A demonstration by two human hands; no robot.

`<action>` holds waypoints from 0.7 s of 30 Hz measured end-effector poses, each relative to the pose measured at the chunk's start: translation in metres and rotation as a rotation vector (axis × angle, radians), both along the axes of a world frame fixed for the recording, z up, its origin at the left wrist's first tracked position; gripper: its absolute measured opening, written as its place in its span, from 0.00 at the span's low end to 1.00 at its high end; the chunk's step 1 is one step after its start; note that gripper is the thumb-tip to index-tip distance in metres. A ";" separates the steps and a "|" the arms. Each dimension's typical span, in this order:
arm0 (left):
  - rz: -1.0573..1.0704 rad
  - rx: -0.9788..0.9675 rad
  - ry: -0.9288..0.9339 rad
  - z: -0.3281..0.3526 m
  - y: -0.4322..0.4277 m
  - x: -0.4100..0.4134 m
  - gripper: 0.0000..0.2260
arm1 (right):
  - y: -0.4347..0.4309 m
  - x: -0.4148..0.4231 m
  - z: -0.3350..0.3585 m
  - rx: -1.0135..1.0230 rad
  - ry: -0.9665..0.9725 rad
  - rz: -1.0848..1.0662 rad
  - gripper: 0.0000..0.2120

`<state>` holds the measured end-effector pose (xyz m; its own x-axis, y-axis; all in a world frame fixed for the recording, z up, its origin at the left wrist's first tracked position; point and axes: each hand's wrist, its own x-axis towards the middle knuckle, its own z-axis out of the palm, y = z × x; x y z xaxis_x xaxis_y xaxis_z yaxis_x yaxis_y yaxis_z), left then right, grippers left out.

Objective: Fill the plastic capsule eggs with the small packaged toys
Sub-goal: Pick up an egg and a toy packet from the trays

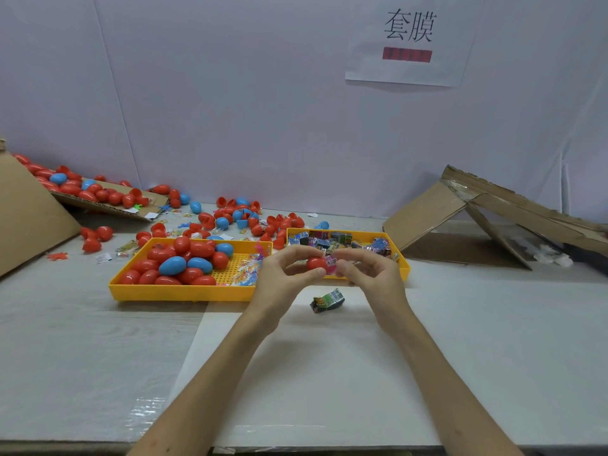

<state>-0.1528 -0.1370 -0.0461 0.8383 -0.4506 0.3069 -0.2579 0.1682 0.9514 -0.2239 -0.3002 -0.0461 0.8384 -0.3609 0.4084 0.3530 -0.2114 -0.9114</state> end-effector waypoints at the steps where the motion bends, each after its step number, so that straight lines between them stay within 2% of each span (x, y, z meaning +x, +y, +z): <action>1: 0.000 0.004 -0.002 0.000 0.000 0.000 0.10 | 0.001 0.000 0.000 -0.022 -0.001 -0.005 0.10; 10: -0.009 0.022 -0.029 0.002 0.000 -0.003 0.11 | -0.002 0.001 -0.001 -0.047 0.037 0.001 0.05; 17: 0.029 0.056 -0.062 0.002 0.000 -0.003 0.10 | 0.001 -0.001 0.003 -0.031 0.009 0.009 0.11; 21: 0.037 0.074 -0.088 0.001 0.000 -0.003 0.10 | 0.000 -0.002 0.003 -0.041 0.009 0.015 0.10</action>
